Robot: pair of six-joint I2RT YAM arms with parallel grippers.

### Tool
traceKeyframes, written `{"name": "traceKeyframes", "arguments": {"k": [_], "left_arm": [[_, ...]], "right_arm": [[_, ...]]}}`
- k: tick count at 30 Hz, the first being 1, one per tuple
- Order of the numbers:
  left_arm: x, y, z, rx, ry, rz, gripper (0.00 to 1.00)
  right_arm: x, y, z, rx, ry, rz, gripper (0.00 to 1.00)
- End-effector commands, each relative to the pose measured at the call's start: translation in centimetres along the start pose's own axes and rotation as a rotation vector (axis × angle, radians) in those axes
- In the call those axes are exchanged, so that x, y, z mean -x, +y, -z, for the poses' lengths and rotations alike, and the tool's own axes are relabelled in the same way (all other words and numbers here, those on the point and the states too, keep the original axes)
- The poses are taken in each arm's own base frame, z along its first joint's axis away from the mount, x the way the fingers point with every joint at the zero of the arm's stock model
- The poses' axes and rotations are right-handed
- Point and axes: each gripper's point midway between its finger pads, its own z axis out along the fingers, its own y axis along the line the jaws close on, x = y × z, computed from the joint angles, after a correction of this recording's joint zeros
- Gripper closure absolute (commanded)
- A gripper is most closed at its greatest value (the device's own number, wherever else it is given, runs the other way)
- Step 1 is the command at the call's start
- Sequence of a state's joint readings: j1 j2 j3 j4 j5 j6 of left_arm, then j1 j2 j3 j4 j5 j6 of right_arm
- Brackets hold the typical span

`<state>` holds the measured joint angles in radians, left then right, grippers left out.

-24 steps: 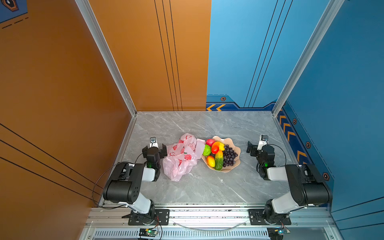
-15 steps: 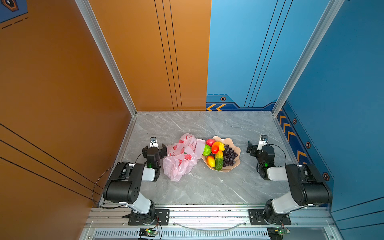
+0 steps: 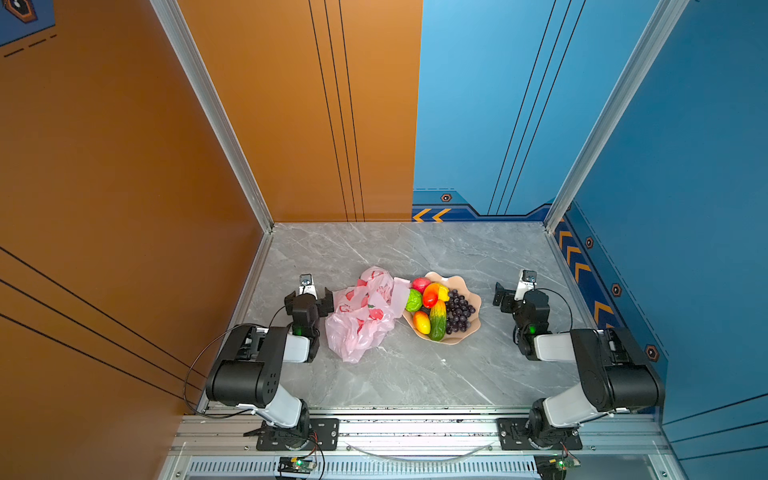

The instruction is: Place the fruits into the plastic bag

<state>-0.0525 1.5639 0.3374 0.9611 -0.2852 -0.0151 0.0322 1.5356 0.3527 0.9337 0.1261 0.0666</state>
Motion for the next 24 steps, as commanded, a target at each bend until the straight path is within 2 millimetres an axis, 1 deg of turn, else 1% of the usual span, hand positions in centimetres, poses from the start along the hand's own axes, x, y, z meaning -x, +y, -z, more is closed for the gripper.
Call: {"name": "traceKeyframes", "arguments": {"k": [1,15,17,18,21,24], "left_arm": [[1.1,-0.2,-0.4,-0.016,-0.026,0.006,0.02],[1.2,-0.2,-0.4,-0.014,-0.027,0.007,0.02],[1.3,-0.1,-0.4,-0.012,-0.031,0.009,0.02],[1.5,0.0,-0.3,-0.002,-0.031,0.013,0.02],[3.0,0.8,0.3,0.030,-0.009,0.024,0.02],[4.7,1.8,1.2,0.068,-0.007,0.036,0.02]], "right_arm": [[0.0,0.1,-0.5,0.011,0.013,0.009,0.00],[-0.1,0.1,-0.5,0.012,0.014,0.010,0.00],[0.0,-0.2,-0.4,-0.005,0.011,0.004,0.00],[0.2,-0.7,-0.3,-0.032,0.003,-0.008,0.00],[1.4,-2.5,0.9,-0.123,-0.021,-0.051,0.00],[2.9,-3.2,1.8,-0.163,-0.033,-0.063,0.00]]}}
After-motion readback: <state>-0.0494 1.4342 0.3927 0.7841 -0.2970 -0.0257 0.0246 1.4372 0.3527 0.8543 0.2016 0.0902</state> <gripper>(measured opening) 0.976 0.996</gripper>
